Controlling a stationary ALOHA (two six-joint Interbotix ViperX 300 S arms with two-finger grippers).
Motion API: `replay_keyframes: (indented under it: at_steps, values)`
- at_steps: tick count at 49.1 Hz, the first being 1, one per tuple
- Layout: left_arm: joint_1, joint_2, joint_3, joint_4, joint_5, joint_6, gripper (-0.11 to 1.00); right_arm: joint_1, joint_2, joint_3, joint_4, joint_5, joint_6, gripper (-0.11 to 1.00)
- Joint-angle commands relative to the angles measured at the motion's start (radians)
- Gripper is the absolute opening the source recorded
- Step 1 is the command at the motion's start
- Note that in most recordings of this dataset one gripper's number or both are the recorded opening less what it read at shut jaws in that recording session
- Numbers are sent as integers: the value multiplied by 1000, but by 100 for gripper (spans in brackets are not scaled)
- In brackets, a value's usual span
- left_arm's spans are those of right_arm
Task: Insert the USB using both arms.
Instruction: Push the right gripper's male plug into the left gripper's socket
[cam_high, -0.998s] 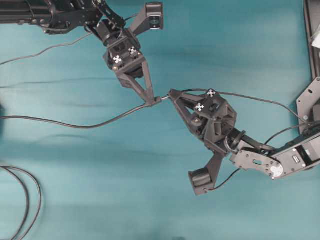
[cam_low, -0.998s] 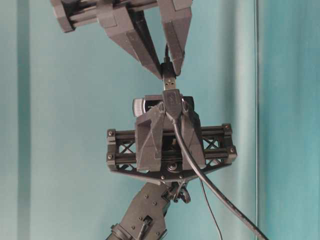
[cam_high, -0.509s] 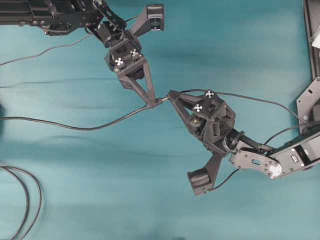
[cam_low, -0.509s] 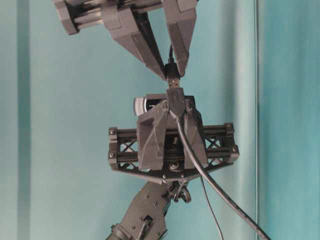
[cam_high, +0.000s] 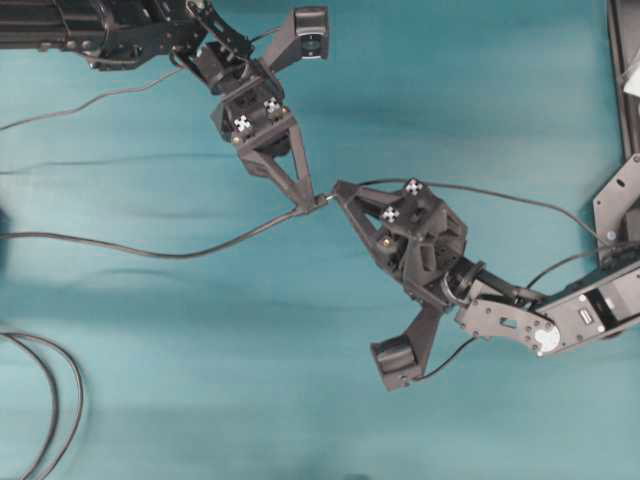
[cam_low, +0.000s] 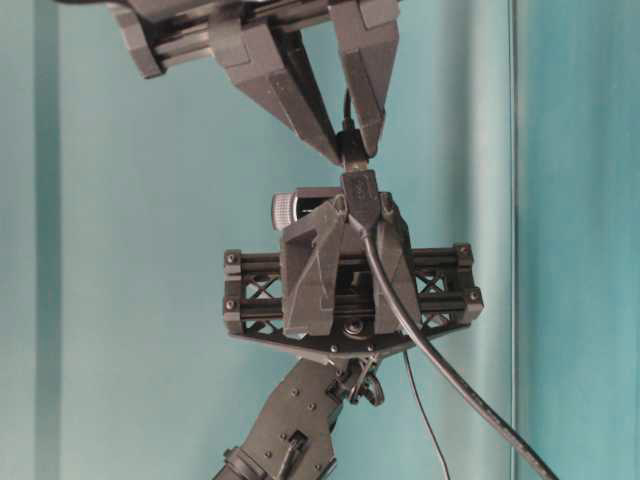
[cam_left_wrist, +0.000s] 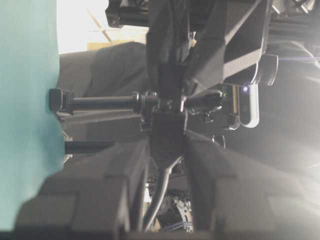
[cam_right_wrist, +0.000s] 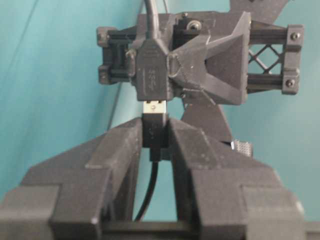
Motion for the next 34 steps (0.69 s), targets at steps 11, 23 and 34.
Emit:
replay_keyframes:
  at_steps: [11,23,34]
  values:
    - [15,-3,-48,-5,-8,2,25,6,14,-69,-9,-25,2,20]
    - [15,14,-75,-3,-3,-2,25,15,23,-87,-11,-40,2,20]
    - [26,15,-75,8,2,-3,25,23,23,-94,-11,-60,2,20]
